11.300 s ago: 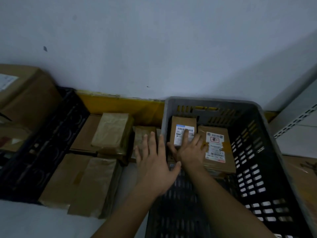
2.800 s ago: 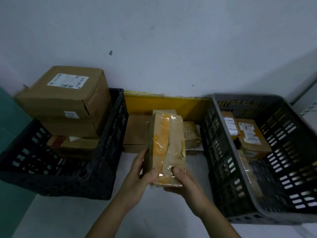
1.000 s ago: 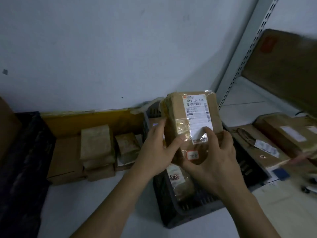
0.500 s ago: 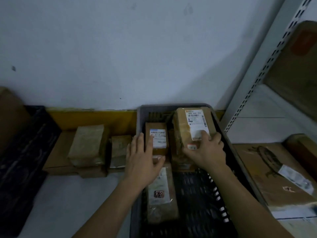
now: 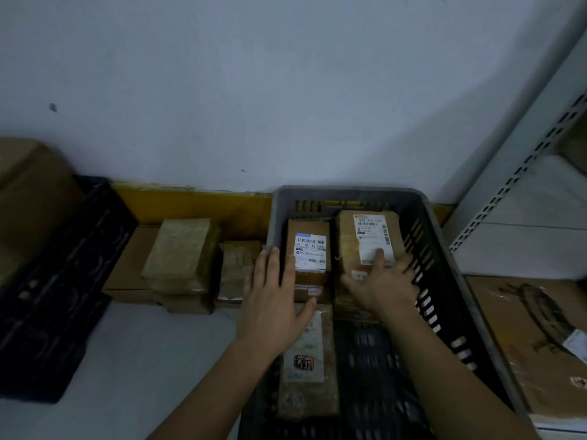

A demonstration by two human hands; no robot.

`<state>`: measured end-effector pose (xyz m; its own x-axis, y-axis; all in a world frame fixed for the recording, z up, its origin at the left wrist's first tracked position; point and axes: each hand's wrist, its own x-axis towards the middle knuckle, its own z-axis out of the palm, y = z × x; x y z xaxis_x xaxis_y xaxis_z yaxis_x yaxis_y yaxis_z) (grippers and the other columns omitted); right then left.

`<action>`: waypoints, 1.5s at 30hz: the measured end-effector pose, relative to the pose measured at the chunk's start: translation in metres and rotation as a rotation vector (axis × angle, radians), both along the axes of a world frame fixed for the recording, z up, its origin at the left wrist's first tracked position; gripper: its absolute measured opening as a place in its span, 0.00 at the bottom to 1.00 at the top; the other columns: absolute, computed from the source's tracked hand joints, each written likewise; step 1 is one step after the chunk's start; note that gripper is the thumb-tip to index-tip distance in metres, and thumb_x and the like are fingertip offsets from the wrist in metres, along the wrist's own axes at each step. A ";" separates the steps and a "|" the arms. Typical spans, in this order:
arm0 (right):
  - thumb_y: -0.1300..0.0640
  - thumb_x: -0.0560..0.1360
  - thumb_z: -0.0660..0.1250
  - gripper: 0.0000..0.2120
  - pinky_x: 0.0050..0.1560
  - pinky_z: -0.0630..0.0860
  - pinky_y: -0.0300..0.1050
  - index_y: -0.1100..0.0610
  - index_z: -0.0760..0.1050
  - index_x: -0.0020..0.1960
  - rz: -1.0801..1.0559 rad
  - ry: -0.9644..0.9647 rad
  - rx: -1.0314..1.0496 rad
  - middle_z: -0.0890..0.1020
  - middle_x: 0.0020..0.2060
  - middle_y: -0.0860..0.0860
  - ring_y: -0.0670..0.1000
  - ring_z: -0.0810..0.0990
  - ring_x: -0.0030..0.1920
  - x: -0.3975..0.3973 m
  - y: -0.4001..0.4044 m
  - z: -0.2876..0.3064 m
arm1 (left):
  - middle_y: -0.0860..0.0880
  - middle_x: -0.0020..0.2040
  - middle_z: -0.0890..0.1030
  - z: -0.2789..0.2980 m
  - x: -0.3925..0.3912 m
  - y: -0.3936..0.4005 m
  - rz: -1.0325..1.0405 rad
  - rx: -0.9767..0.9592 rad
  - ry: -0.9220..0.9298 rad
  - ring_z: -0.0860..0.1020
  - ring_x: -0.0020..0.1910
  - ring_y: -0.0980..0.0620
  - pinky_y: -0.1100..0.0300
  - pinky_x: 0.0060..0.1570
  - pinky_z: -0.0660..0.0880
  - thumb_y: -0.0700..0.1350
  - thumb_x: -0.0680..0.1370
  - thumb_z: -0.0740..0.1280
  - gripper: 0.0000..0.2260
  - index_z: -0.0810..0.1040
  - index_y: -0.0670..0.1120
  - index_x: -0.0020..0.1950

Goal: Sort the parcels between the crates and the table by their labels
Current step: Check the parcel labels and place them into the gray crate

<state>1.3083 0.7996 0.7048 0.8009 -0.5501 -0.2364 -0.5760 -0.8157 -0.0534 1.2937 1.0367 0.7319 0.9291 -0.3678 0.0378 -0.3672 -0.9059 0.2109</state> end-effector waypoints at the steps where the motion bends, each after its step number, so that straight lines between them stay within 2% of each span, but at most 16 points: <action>1: 0.13 0.65 0.50 0.61 0.75 0.66 0.67 0.47 0.42 0.87 0.003 0.014 0.002 0.40 0.81 0.69 0.72 0.55 0.80 0.001 -0.002 0.001 | 0.44 0.88 0.44 0.000 0.000 0.000 0.000 -0.001 -0.001 0.40 0.86 0.42 0.40 0.84 0.48 0.71 0.82 0.53 0.41 0.46 0.50 0.88; 5: 0.11 0.65 0.46 0.61 0.78 0.62 0.68 0.46 0.42 0.88 0.029 0.036 0.032 0.39 0.83 0.68 0.73 0.50 0.82 0.006 -0.010 0.002 | 0.44 0.88 0.47 -0.001 0.000 0.000 0.001 -0.028 -0.002 0.42 0.86 0.42 0.40 0.84 0.50 0.70 0.82 0.54 0.40 0.48 0.50 0.87; 10: 0.08 0.58 0.36 0.66 0.81 0.52 0.70 0.43 0.42 0.87 0.040 0.000 0.030 0.39 0.84 0.66 0.71 0.42 0.84 0.002 -0.016 0.000 | 0.47 0.88 0.49 0.001 0.000 0.002 0.001 -0.107 0.026 0.41 0.86 0.44 0.40 0.83 0.53 0.69 0.82 0.56 0.39 0.50 0.51 0.87; 14: 0.10 0.63 0.32 0.61 0.81 0.50 0.71 0.43 0.46 0.87 0.077 -0.059 -0.010 0.42 0.85 0.62 0.69 0.43 0.84 -0.006 -0.012 0.006 | 0.49 0.88 0.47 0.007 0.000 0.007 0.005 -0.204 0.077 0.41 0.86 0.48 0.40 0.84 0.50 0.71 0.82 0.56 0.39 0.49 0.54 0.87; 17: 0.15 0.71 0.34 0.54 0.81 0.52 0.71 0.45 0.51 0.87 0.097 -0.137 -0.036 0.47 0.86 0.63 0.68 0.47 0.85 -0.009 0.006 0.015 | 0.48 0.88 0.47 0.011 0.005 0.024 0.058 -0.207 0.083 0.43 0.86 0.47 0.41 0.84 0.46 0.72 0.82 0.53 0.39 0.50 0.53 0.87; 21: 0.19 0.77 0.38 0.47 0.82 0.53 0.71 0.46 0.52 0.87 0.184 -0.277 -0.026 0.49 0.86 0.61 0.66 0.46 0.86 -0.007 0.049 0.033 | 0.45 0.87 0.52 0.007 0.023 0.065 0.146 -0.174 0.019 0.49 0.86 0.43 0.39 0.83 0.51 0.73 0.80 0.45 0.41 0.55 0.51 0.87; 25: 0.23 0.80 0.38 0.44 0.84 0.52 0.67 0.47 0.56 0.86 0.285 -0.415 -0.031 0.51 0.87 0.60 0.63 0.46 0.86 0.001 0.110 0.051 | 0.43 0.87 0.53 0.001 0.038 0.113 0.181 -0.104 0.037 0.53 0.85 0.40 0.38 0.82 0.52 0.70 0.83 0.51 0.37 0.53 0.51 0.87; 29: 0.27 0.82 0.48 0.41 0.83 0.57 0.65 0.52 0.63 0.85 0.384 -0.550 -0.028 0.57 0.85 0.63 0.65 0.51 0.86 0.008 0.181 0.059 | 0.41 0.86 0.56 -0.011 0.051 0.163 0.183 -0.012 0.058 0.56 0.84 0.38 0.37 0.80 0.56 0.69 0.82 0.50 0.37 0.54 0.51 0.86; 33: 0.29 0.82 0.47 0.41 0.85 0.53 0.63 0.53 0.60 0.86 0.419 -0.490 -0.025 0.55 0.86 0.63 0.65 0.49 0.86 0.015 0.238 0.054 | 0.41 0.85 0.56 -0.021 0.063 0.196 0.139 0.030 0.097 0.56 0.83 0.38 0.38 0.80 0.56 0.68 0.82 0.54 0.36 0.55 0.51 0.86; 36: 0.29 0.80 0.46 0.43 0.84 0.55 0.64 0.53 0.59 0.86 0.367 -0.420 0.058 0.55 0.85 0.64 0.66 0.50 0.86 0.022 0.265 0.034 | 0.41 0.86 0.52 -0.024 0.072 0.205 0.081 0.031 0.129 0.52 0.84 0.38 0.39 0.82 0.52 0.66 0.83 0.57 0.36 0.52 0.52 0.87; 40: 0.32 0.82 0.55 0.40 0.82 0.57 0.64 0.52 0.54 0.87 0.268 -0.226 0.124 0.49 0.86 0.63 0.66 0.48 0.85 0.030 0.277 0.001 | 0.41 0.87 0.46 -0.030 0.087 0.209 0.023 0.029 0.171 0.46 0.85 0.38 0.39 0.83 0.47 0.66 0.83 0.57 0.37 0.50 0.52 0.87; 45: 0.33 0.83 0.58 0.42 0.83 0.53 0.65 0.50 0.45 0.88 0.175 -0.067 0.175 0.41 0.85 0.62 0.67 0.43 0.85 0.055 0.271 -0.027 | 0.41 0.87 0.42 -0.046 0.114 0.212 -0.013 0.067 0.196 0.42 0.86 0.37 0.38 0.83 0.45 0.68 0.83 0.56 0.38 0.47 0.53 0.87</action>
